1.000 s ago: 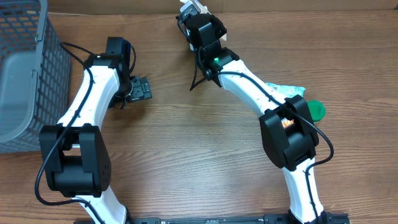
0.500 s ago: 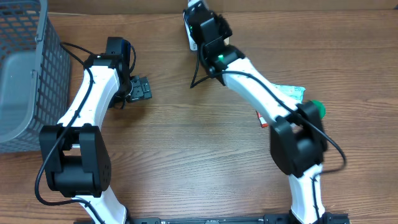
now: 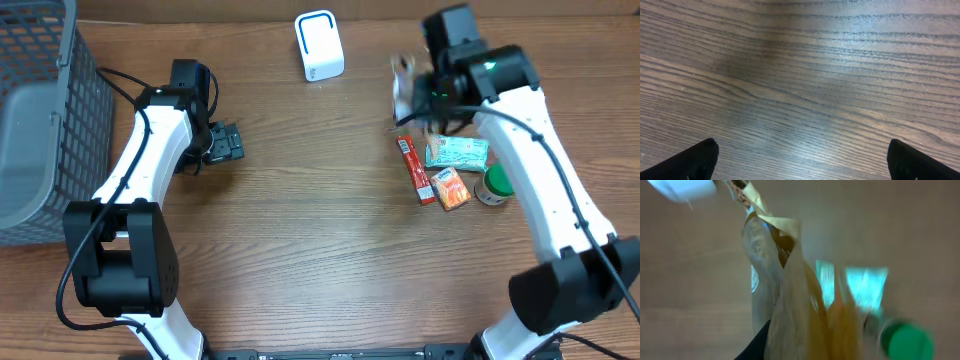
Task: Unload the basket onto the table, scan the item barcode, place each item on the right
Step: 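Carry the bag right and lower it beside the other items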
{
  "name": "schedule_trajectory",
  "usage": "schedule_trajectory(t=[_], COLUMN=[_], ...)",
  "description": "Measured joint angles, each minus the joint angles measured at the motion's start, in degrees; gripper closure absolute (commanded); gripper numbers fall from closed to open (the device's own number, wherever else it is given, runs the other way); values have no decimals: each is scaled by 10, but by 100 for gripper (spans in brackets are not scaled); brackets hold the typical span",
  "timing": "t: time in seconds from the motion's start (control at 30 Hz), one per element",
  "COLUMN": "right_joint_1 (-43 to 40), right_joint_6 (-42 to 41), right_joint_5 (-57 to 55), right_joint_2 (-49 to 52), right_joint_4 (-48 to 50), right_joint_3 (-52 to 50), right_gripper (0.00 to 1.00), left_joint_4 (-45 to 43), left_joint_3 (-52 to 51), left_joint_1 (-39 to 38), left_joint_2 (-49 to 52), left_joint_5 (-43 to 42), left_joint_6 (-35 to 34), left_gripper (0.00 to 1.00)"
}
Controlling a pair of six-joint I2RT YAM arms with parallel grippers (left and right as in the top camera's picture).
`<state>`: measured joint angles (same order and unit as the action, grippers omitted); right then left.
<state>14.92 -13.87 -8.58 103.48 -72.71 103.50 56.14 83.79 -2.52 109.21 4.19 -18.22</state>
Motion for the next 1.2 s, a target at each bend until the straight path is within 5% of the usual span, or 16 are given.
schedule_trajectory(t=[0.23,0.43,0.53,0.63,0.7,1.2], right_joint_1=[-48,-48,-48,-48,-48,-48], right_joint_6=[32,58,61,64,67,66], right_joint_5=[123,141,120,99,85,66], right_joint_2=[3,3,3,3,3,3], right_joint_4=[35,75,75,76,81,86], right_joint_3=[-120,-179,-184,-185,-185,-185], right_gripper=[95,82,58,16,0,0], left_joint_4=[0,0,0,0,0,0], left_joint_3=[0,0,0,0,0,0], left_joint_1=[0,0,0,0,0,0], left_joint_2=[0,0,0,0,0,0], left_joint_5=[0,0,0,0,0,0], left_joint_6=[0,0,0,0,0,0], left_gripper=[1,0,0,0,0,0])
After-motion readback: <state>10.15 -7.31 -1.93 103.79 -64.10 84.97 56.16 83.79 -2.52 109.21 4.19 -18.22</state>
